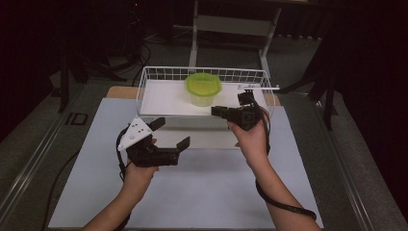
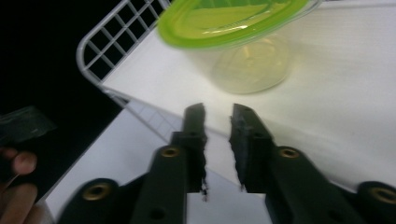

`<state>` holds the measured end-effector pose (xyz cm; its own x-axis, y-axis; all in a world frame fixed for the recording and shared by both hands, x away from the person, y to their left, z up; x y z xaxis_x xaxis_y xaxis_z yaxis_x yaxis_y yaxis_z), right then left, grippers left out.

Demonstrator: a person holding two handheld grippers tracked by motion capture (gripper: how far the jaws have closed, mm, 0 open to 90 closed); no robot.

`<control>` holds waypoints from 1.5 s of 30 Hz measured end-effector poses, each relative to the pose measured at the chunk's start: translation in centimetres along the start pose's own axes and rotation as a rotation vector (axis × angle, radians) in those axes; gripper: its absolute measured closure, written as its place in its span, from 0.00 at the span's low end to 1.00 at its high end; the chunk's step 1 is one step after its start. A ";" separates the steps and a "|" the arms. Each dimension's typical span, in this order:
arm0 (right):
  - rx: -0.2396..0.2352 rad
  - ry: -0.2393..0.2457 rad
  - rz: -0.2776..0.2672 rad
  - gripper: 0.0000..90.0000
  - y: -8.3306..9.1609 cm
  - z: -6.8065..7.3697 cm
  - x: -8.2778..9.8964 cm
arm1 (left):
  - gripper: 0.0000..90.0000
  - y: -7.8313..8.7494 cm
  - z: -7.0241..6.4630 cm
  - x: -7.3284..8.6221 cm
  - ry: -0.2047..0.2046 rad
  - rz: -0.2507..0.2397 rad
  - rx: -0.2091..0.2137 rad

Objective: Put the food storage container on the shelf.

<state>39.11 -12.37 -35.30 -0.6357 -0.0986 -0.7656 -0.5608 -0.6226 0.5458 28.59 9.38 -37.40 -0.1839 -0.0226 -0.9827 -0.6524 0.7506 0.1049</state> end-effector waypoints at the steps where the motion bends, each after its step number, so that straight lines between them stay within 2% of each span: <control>1: 0.007 0.018 -0.009 0.75 0.3 0.2 0.3 | 0.02 0.0 -0.1 0.1 -0.013 0.013 0.001; 5: 0.001 0.088 -0.046 0.48 1.1 1.0 1.5 | 0.02 0.1 -0.3 0.6 -0.046 0.025 0.020; 8: 0.004 0.150 -0.092 0.32 1.5 1.5 2.7 | 0.02 0.2 -0.4 1.1 -0.053 0.040 0.024; 11: -0.017 0.191 -0.121 0.20 2.0 1.9 3.7 | 0.02 0.3 -0.8 1.3 -0.068 0.047 0.039; 14: 0.025 0.244 -0.155 0.16 2.2 2.0 4.7 | 0.02 0.3 -1.1 1.6 -0.080 0.056 0.050; 16: 0.067 0.291 -0.170 0.16 2.2 1.9 5.4 | 0.02 0.3 -1.3 1.8 -0.079 0.061 0.055; 19: 0.079 0.300 -0.209 0.16 2.5 1.7 6.3 | 0.02 0.1 -1.4 2.4 -0.078 0.091 0.065; 23: 0.091 0.321 -0.220 0.16 2.6 1.6 6.8 | 0.02 0.1 -1.6 3.0 -0.069 0.101 0.077; 26: 0.094 0.340 -0.215 0.16 2.8 1.3 7.6 | 0.02 0.3 -1.7 3.4 -0.067 0.102 0.088; 29: 0.093 0.339 -0.223 0.16 3.0 1.2 8.0 | 0.02 0.3 -1.8 3.5 -0.068 0.106 0.092; 32: 0.096 0.346 -0.213 0.16 3.0 1.0 9.2 | 0.02 0.8 -2.0 4.1 -0.078 0.101 0.116; 34: 0.099 0.350 -0.207 0.16 3.0 0.8 9.9 | 0.02 0.9 -2.2 4.4 -0.098 0.110 0.113; 36: 0.099 0.356 -0.203 0.16 2.9 0.8 10.7 | 0.02 1.0 -2.4 4.7 -0.101 0.109 0.122; 42: 0.077 0.382 -0.184 0.16 2.9 0.6 12.8 | 0.02 1.2 -2.6 6.0 -0.095 0.124 0.140; 45: 0.070 0.380 -0.185 0.16 3.2 0.4 13.5 | 0.02 1.4 -2.7 6.8 -0.110 0.127 0.154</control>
<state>28.56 -15.39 -43.73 -0.2873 -0.2774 -0.9168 -0.6902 -0.6037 0.3990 24.45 8.44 -43.56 -0.1713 0.1444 -0.9746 -0.5078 0.8348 0.2130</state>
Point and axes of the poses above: each handheld gripper's, and its own axes: y roughly backward along the jaws, x roughly out of its underside, z roughly to its left, the point moved 4 cm from there along -y, roughly forward along the jaws, and after that the axes turned 6 degrees about x, right-handed, at the moved point
